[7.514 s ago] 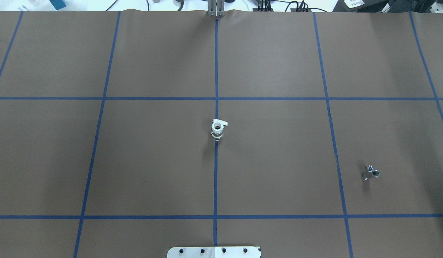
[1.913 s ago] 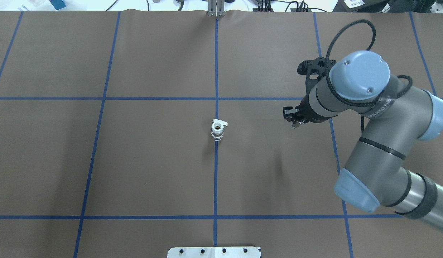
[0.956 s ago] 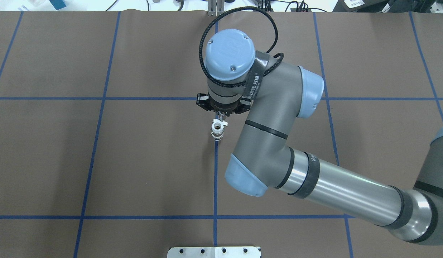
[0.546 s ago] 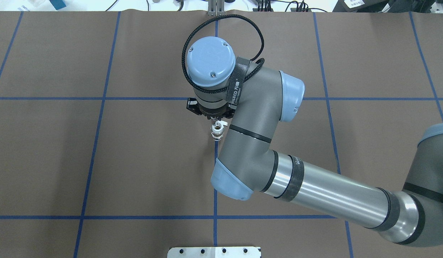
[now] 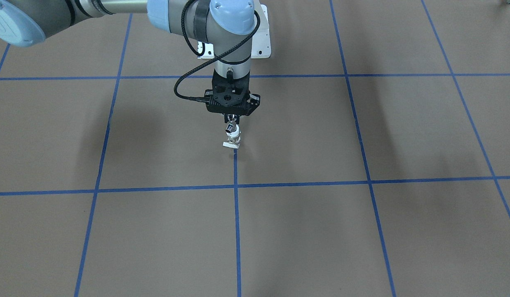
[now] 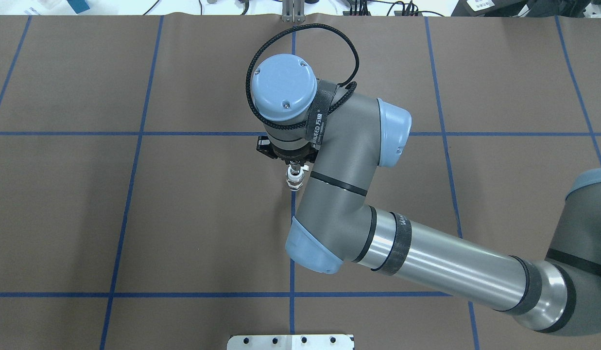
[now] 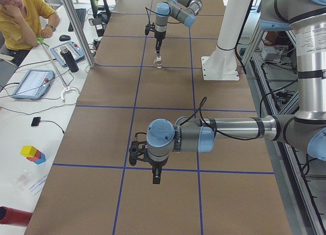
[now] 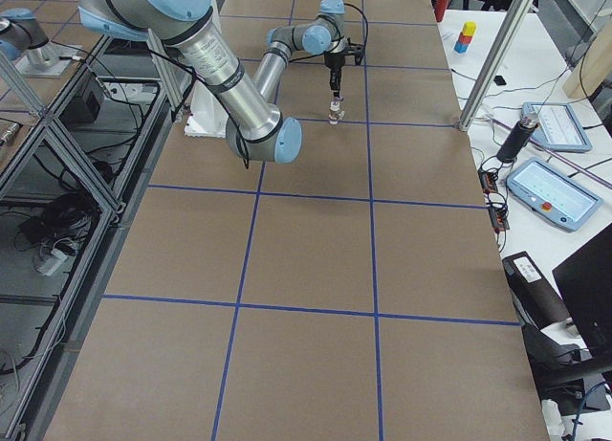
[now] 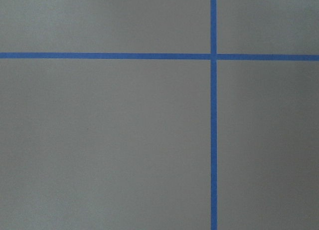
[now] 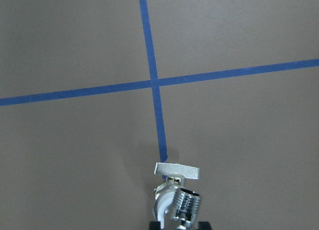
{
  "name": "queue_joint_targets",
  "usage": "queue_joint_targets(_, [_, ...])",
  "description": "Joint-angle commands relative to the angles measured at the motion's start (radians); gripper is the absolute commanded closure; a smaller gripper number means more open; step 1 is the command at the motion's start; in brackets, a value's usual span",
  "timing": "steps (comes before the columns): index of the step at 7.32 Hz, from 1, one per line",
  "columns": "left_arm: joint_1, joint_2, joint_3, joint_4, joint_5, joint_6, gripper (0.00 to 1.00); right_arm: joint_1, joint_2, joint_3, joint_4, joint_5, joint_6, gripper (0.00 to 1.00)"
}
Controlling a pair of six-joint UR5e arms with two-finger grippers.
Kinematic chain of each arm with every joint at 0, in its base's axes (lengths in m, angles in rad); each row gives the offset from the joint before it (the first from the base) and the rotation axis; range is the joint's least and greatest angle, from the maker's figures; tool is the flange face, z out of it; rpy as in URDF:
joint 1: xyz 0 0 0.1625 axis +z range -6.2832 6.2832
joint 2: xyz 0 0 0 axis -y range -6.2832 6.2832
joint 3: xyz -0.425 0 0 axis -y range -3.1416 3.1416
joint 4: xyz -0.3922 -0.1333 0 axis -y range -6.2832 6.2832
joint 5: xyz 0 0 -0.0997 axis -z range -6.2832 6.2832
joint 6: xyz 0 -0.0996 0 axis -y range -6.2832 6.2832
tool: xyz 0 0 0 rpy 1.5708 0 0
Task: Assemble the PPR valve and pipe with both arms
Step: 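Lower the fitting onto the valve top with the right gripper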
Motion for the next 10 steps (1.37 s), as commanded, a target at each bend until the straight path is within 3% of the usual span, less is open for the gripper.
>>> queue_joint_targets(1, [0.000, 0.000, 0.001, 0.000, 0.000, 0.000, 0.00, -0.003, 0.001, -0.001, 0.000, -0.002, 0.000, 1.00])
queue_joint_targets(9, [0.001, 0.000, 0.001, -0.001, 0.000, 0.000, 0.00, -0.030, -0.008, -0.004, 0.003, -0.031, 0.000, 1.00])
queue_joint_targets(10, [0.001, 0.000, 0.001, -0.001, 0.000, 0.000, 0.00, -0.030, -0.008, -0.005, 0.005, -0.034, 0.000, 0.45])
